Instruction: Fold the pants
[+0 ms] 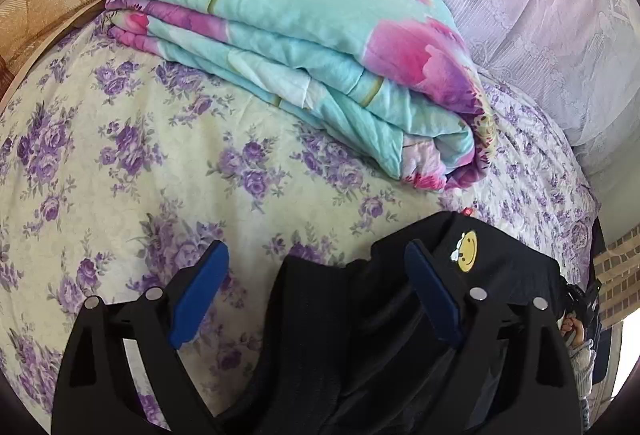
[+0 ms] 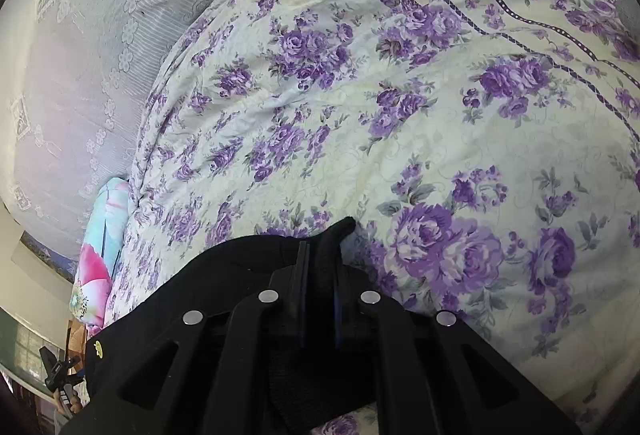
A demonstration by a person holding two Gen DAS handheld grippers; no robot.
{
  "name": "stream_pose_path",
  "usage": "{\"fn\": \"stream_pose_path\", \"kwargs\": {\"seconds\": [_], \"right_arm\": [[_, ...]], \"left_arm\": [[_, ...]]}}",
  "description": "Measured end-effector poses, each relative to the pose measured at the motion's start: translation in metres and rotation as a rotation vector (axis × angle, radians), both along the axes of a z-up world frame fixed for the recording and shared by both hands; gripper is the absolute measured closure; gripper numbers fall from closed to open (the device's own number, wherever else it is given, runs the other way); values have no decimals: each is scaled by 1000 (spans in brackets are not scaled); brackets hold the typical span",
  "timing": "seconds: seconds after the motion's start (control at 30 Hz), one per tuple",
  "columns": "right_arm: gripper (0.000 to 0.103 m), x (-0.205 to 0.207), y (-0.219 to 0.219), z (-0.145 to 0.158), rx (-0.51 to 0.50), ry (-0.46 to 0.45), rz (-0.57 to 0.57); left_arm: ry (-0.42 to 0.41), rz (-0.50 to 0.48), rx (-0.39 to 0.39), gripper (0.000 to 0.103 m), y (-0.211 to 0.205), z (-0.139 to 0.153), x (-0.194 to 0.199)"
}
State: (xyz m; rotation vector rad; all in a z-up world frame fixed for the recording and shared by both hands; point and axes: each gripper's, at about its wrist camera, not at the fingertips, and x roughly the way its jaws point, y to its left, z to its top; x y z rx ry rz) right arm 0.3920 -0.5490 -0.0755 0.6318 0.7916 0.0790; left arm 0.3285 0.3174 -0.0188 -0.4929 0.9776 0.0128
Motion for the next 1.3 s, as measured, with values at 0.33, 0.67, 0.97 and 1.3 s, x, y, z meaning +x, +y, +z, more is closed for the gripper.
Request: {"fn": "stream_pose_path", "kwargs": {"seconds": [0.33,0.67,0.97,1.3], "right_arm": [[95,0,-1,0,8,-1,0],[95,-1,-1,0,7,-1,0],[95,-1,-1,0,12,-3,0],[95,-1,-1,0,15,-5,0]], "left_arm": [[77,-39,-68,52,-2,-31,8],[-73,36,-147,101,19,-6,-21],[33,57,-261,80,26,-26,-16],[20,33,-216,100,14,-25,-8]]}}
